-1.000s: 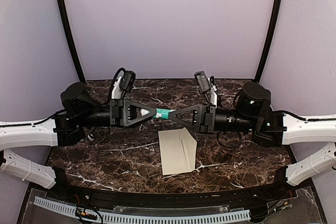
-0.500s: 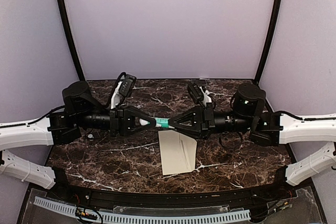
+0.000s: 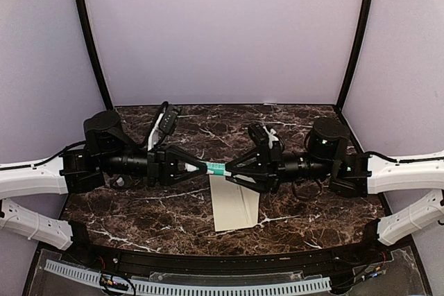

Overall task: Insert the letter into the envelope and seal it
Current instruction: Unscrew the solid glue.

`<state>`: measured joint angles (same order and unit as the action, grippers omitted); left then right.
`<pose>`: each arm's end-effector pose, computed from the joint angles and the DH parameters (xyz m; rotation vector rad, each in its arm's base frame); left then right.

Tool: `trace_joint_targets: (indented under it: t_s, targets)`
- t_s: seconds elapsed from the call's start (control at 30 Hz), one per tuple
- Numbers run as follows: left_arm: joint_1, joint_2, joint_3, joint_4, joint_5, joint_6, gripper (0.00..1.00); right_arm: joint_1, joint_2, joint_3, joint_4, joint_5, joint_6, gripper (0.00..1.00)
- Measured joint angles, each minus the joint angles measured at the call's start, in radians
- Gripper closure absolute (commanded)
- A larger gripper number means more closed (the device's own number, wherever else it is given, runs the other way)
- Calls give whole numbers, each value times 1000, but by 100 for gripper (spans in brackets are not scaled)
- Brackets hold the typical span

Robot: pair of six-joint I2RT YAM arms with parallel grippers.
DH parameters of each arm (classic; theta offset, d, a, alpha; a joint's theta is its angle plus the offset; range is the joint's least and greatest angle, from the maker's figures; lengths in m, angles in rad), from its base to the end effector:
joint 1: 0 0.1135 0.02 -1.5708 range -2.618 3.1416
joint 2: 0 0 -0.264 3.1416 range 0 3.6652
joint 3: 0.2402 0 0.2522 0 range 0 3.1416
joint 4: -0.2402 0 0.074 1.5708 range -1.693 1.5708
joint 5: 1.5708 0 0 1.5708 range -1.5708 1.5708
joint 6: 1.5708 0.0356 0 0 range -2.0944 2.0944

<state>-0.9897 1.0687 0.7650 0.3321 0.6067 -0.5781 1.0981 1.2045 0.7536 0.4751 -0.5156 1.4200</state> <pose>0.1191 -0.2183 0.3318 0.9006 1.5827 -1.6433 0.1105 0.2546 0.3098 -0.2198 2.1287 2.1817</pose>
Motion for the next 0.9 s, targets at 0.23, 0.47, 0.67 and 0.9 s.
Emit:
trace_joint_targets:
  t_s: [0.23,0.47,0.67,0.9]
  targets:
    - [0,-89,-45,41,-193,-198,100,-15,-79,9,-139,90,-188,24]
    - [5,-88,-132,191,-230,-457,100,-4,-190,30,-175,167,-495,21]
    - [5,-74,-131,279,-190,-565,100,23,-184,92,-226,198,-723,21]
    - [5,-40,-124,305,-127,-617,100,54,-109,121,-251,204,-841,27]
